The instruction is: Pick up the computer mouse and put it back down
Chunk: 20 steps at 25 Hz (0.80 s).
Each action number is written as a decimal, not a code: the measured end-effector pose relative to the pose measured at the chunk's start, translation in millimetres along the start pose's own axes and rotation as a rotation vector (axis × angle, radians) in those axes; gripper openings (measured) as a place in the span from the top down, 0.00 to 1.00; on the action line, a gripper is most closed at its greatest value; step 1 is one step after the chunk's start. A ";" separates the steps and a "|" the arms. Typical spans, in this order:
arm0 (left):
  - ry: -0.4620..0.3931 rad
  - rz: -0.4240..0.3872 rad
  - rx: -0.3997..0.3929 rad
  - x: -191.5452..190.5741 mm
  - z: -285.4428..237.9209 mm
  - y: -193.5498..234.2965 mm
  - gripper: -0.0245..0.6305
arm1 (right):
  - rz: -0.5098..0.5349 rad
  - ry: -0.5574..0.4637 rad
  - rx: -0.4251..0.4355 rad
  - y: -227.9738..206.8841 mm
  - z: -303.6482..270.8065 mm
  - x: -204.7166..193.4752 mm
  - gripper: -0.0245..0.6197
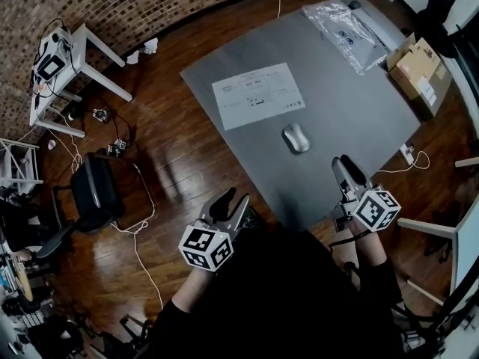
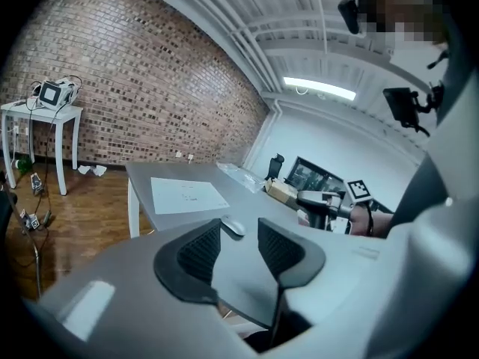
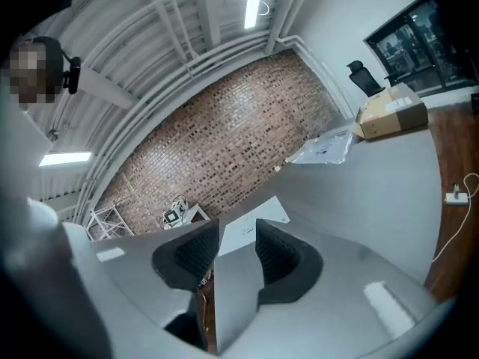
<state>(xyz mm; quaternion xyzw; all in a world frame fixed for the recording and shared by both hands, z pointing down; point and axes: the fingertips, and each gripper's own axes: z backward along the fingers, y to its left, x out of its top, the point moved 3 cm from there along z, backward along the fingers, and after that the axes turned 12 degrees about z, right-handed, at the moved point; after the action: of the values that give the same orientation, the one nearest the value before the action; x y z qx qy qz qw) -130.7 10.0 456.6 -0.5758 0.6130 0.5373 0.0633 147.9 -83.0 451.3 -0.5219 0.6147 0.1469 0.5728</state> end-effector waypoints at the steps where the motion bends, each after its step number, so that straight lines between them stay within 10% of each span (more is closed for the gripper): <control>1: -0.001 -0.005 -0.003 0.6 -1.5 -3.2 0.75 | 0.023 -0.006 0.001 4.4 8.6 3.2 0.72; 20: -0.016 -0.066 -0.006 -23.1 -27.5 -78.9 0.75 | 0.318 -0.063 0.068 28.7 99.2 27.7 0.75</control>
<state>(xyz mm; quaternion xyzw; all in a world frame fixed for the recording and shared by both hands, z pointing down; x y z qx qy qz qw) -47.2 23.6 437.9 -0.5914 0.5917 0.5414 0.0842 184.9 -7.1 385.7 -0.3936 0.6758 0.2313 0.5787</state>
